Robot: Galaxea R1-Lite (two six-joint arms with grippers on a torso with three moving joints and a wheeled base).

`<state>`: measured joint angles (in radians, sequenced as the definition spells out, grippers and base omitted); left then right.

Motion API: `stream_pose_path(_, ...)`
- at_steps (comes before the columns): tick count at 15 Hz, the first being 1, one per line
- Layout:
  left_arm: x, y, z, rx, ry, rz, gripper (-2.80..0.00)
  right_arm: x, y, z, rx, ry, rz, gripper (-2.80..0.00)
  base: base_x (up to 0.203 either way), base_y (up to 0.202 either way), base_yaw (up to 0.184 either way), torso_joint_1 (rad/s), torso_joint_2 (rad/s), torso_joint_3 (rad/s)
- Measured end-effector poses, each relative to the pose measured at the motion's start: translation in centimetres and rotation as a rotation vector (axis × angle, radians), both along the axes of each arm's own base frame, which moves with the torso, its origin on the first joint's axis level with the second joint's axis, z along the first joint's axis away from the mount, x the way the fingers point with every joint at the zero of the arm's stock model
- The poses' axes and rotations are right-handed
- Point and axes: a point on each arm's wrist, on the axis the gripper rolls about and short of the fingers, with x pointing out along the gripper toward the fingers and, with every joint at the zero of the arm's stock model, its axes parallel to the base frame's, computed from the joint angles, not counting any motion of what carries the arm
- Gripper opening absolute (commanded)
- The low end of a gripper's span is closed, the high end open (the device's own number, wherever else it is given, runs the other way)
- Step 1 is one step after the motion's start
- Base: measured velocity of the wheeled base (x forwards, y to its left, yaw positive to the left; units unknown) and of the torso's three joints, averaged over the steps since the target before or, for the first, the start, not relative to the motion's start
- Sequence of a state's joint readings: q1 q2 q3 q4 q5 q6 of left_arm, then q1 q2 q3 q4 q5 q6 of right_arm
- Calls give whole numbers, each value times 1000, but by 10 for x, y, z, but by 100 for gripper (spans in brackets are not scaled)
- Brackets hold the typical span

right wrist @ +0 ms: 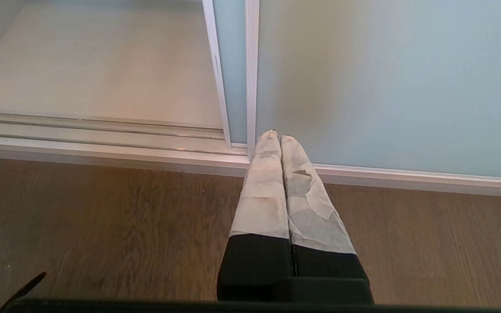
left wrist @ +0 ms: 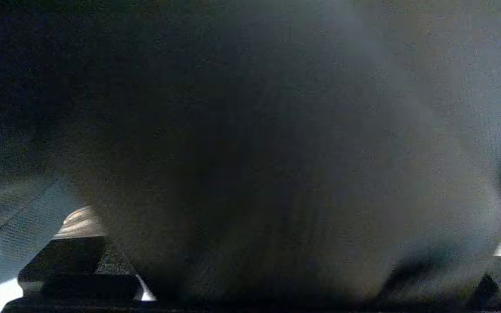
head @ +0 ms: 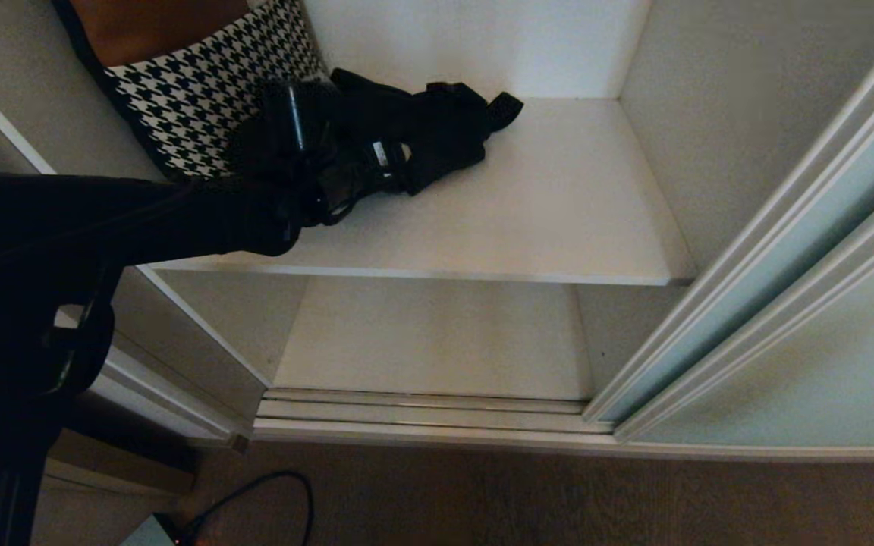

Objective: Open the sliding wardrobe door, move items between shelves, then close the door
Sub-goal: Place the bag on the higher shelf

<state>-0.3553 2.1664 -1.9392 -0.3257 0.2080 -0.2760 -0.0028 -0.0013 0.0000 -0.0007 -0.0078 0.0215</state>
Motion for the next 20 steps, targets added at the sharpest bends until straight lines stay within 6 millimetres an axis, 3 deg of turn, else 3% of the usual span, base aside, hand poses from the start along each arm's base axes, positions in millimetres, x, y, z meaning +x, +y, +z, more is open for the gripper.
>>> stream_pose_path(2, -15, 5, 17, -2, -8, 3, 0, 0, 0, 0, 0, 0, 0, -280, 0, 0, 0, 0, 0, 0)
stream_pose_path(5, -57, 19, 47, 31, 58, -7, 0, 0, 0, 0, 0, 0, 0, -280, 0, 0, 0, 0, 0, 0)
stream_pose_path(9, -123, 42, 49, 168, 282, -55, 0, 0, 0, 0, 0, 0, 0, -280, 0, 0, 0, 0, 0, 0)
stream_pose_path(14, -202, 71, 68, 175, 262, -67, 0, 0, 0, 0, 0, 0, 1, -280, 0, 0, 0, 0, 0, 0)
stream_pose_path(15, -216, 77, 71, 169, 246, -67, -280, 0, 0, 0, 0, 0, 1, -280, 0, 0, 0, 0, 0, 0)
stream_pose_path(20, -292, 109, 74, 210, 221, -41, -280, 0, 0, 0, 0, 0, 1, -280, 0, 0, 0, 0, 0, 0)
